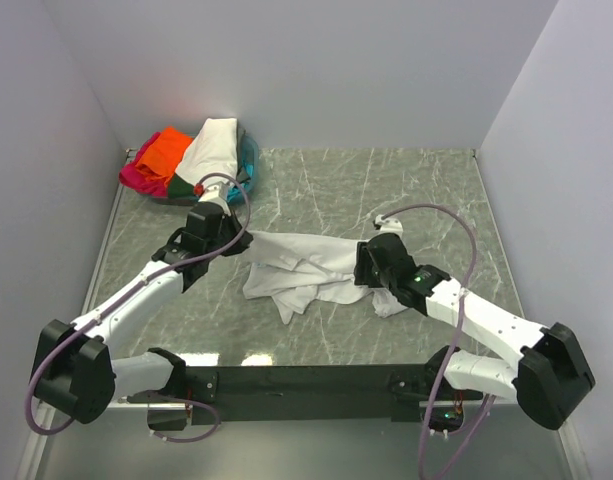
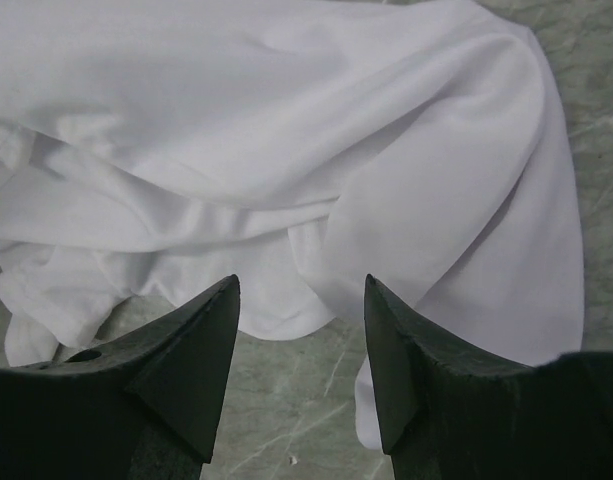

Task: Fold and stack the t-shirts
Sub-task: Flatten the tshirt out

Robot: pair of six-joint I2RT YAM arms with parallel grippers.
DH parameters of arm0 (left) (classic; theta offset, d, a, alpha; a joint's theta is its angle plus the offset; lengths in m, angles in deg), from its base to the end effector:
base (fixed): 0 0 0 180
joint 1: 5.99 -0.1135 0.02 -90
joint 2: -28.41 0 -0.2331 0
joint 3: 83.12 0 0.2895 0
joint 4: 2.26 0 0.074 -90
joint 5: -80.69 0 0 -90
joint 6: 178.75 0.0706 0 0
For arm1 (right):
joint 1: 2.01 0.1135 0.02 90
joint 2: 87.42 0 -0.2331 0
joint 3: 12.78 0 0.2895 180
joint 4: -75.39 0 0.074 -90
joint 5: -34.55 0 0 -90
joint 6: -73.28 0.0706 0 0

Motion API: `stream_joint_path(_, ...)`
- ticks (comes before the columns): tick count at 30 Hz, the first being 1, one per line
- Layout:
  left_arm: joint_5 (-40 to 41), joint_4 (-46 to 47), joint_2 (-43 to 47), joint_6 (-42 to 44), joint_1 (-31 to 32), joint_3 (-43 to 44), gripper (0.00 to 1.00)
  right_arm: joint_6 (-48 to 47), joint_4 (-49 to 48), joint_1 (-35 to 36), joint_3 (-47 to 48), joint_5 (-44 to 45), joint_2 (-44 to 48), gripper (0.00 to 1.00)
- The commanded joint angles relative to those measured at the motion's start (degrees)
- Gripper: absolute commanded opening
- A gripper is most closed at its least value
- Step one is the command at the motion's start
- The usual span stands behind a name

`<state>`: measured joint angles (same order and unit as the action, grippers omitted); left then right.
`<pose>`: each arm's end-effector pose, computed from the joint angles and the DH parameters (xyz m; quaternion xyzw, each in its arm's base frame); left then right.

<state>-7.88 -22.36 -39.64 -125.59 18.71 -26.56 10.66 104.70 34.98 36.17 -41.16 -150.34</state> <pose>0.3094 -0.1404 0.1963 -0.0983 0.8673 -0.2402 0.4248 0.2489 0.1657 0.1535 -0.0272 0.9118 0.1129 0.3938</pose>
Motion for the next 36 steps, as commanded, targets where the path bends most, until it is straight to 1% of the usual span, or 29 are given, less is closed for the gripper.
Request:
stream_joint_path(1,1.03,-1.52,1.95,1.42,-0.97,1.37,0.01,0.31,-4.15,2.81,0.71,-0.31,-2.72,0.59)
stream_joint_path(5,-0.02,-1.88,2.66,1.77,-2.12,1.28,0.01,0.75,-4.6,6.6,2.55,2.06,-7.74,0.59)
stream_joint_path(9,-0.99,-2.23,4.41,2.12,-3.35,0.76,0.0,1.62,-3.64,7.04,4.84,4.43,-15.02,0.59)
stream_joint_path(12,-1.69,-2.67,6.08,2.47,-4.84,0.05,0.01,2.15,-2.58,7.04,6.77,7.33,-17.84,0.59)
stream_joint_path(16,-2.75,-3.28,7.67,3.18,-6.25,-0.83,0.01,1.89,-2.84,7.04,8.18,8.66,-19.7,0.59)
stream_joint_path(23,-4.33,-3.11,8.55,3.26,-6.87,-1.53,0.01,1.72,-4.78,6.95,11.08,9.36,-23.65,0.58)
stream_joint_path(27,-4.6,-3.2,8.46,3.35,-6.87,-1.44,0.01,1.37,-3.99,7.04,12.57,10.06,-27.16,0.55)
stream_joint_path(31,-4.6,-3.02,8.55,3.44,-7.04,-1.62,0.01,1.45,-3.99,7.04,12.58,9.1,-28.67,0.5)
stream_joint_path(36,-4.6,-3.2,8.55,3.53,-7.13,-1.44,0.01,1.98,-3.28,7.57,12.14,9.53,-30.15,0.48)
